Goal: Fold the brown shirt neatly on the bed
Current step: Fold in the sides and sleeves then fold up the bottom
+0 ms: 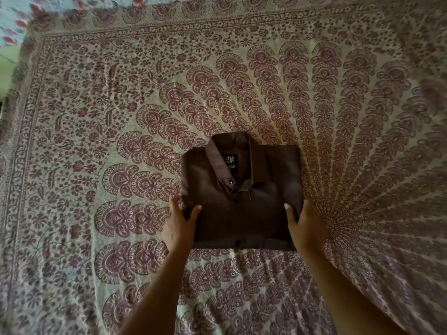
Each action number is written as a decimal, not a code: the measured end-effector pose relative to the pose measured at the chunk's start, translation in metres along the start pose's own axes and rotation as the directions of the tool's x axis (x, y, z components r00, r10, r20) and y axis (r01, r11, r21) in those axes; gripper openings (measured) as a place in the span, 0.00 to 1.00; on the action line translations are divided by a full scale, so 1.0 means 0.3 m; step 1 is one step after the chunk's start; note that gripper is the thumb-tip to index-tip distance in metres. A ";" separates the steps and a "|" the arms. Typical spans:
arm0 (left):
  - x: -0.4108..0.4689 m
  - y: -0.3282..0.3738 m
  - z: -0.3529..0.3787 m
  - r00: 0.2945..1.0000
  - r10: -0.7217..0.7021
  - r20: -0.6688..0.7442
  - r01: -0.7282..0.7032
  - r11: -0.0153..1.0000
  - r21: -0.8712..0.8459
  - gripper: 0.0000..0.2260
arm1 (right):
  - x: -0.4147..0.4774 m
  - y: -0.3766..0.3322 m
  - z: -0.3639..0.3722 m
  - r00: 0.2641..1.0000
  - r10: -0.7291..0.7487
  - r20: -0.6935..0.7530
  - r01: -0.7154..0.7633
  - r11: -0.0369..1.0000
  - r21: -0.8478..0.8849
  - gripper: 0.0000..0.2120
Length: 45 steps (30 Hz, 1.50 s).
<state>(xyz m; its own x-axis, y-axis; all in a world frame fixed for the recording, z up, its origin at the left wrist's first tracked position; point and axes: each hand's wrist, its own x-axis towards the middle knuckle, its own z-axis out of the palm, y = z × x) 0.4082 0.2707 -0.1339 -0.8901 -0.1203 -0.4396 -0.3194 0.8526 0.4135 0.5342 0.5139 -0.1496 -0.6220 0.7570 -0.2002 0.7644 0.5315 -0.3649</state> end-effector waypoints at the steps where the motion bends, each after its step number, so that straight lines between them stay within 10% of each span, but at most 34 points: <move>1: 0.005 0.009 0.000 0.999 -0.018 -0.048 0.019 1.000 0.022 0.23 | 0.006 -0.005 0.001 1.000 0.015 -0.017 -0.015 1.000 0.002 0.21; 9: 0.165 0.164 -0.003 0.989 -0.144 -0.026 0.135 0.964 -0.228 0.26 | 0.180 -0.109 0.023 0.974 0.225 0.020 -0.222 0.938 0.266 0.27; 19: 0.130 0.082 -0.039 0.954 0.149 0.259 0.072 0.727 -0.683 0.17 | 0.146 -0.080 -0.010 0.990 -0.113 -0.086 0.139 0.895 0.425 0.24; 23: 0.116 0.051 -0.020 0.893 0.418 0.168 -0.289 0.818 -0.497 0.36 | 0.140 -0.053 -0.011 0.954 -0.301 0.007 0.272 0.872 0.406 0.21; 45: -0.604 -0.294 -0.897 0.964 0.208 -0.168 -0.253 0.911 -0.325 0.33 | -0.618 -0.503 -0.473 0.776 -0.629 0.051 0.505 0.668 0.546 0.24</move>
<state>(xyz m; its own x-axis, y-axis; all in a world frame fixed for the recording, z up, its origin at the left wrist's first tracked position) 0.5102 0.0804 0.1239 -0.9787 -0.0235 -0.2038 -0.1709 0.6424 0.7471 0.5582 0.3471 0.0715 -0.9719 0.2337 0.0272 0.1039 0.5302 -0.8415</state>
